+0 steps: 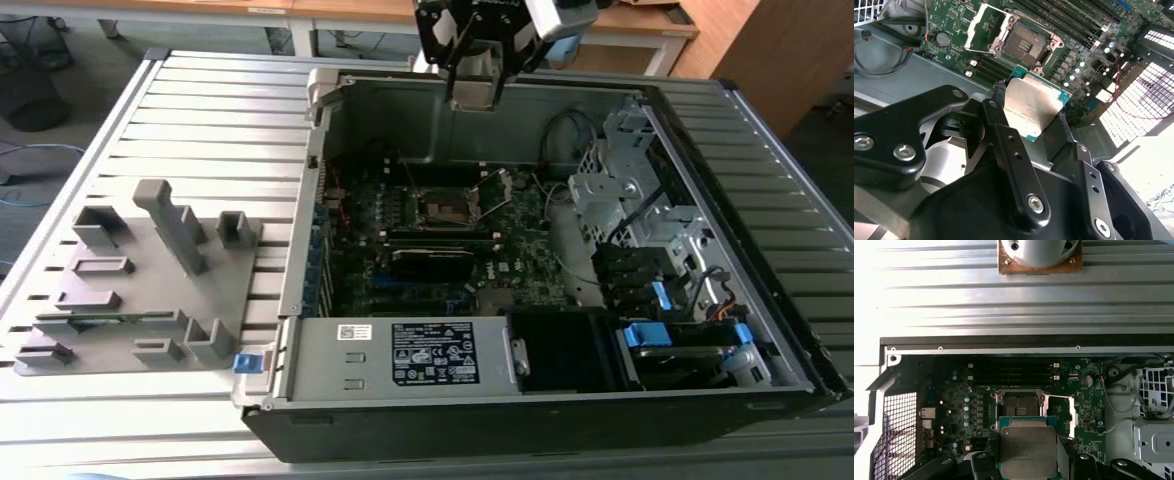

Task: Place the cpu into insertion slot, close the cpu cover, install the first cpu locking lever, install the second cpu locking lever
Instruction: 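Place the cpu into insertion slot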

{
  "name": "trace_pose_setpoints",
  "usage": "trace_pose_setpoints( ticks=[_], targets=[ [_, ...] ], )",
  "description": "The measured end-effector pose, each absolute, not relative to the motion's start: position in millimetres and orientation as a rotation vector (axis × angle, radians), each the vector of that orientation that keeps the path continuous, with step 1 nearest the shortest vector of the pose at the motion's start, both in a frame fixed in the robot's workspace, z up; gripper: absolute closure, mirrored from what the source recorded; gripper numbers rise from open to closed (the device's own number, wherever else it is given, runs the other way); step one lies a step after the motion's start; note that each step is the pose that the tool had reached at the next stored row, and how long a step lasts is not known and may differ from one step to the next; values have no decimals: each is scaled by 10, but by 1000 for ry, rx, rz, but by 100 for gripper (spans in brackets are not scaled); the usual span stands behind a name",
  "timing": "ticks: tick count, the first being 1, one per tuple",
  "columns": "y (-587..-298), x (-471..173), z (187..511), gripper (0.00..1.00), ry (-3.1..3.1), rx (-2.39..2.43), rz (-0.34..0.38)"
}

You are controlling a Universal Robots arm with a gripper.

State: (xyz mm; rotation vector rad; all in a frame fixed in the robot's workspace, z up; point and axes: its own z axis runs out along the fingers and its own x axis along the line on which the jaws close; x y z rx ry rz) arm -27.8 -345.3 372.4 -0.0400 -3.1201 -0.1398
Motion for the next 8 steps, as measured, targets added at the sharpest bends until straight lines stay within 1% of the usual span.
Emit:
trace_pose_setpoints(
  ticks=[8],
  targets=[
    [-3453, -278, 3682, 46, -3120, -40, -139]
  ],
)
